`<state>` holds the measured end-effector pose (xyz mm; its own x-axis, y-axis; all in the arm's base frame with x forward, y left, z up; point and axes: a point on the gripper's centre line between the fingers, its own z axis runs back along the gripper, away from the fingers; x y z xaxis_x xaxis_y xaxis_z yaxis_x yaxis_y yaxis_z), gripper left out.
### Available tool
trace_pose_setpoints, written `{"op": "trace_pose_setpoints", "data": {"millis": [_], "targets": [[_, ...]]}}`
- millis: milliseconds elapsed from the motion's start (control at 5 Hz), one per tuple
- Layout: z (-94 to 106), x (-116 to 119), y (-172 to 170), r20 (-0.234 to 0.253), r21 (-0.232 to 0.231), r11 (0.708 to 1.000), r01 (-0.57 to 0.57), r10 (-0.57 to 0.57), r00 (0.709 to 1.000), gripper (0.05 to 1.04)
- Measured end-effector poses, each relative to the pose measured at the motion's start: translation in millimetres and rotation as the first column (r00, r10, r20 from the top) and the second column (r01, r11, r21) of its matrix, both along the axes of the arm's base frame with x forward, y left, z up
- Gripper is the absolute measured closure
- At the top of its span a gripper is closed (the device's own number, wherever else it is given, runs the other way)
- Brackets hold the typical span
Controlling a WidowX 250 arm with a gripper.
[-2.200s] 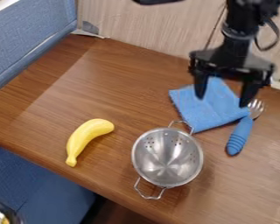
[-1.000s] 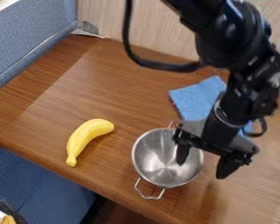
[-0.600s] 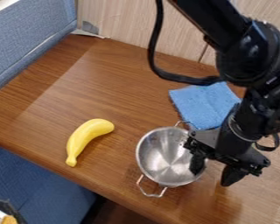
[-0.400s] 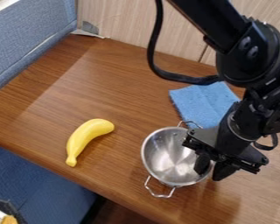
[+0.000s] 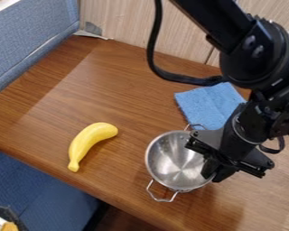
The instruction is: Move the silver pot to the upper left side of the table
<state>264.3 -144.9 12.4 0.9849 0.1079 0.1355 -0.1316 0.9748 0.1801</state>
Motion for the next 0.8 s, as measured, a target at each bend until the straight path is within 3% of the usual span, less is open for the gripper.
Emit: {"op": "trace_pose_setpoints", "data": {"millis": [400,800], "targets": [[11.5,1.9,15.4,-0.005,0.000,1.000,0.012,-0.012,1.000,0.989],[19.3,15.1,46.5,-0.028,0.042,0.999,0.011,-0.010,1.000,0.998]]}}
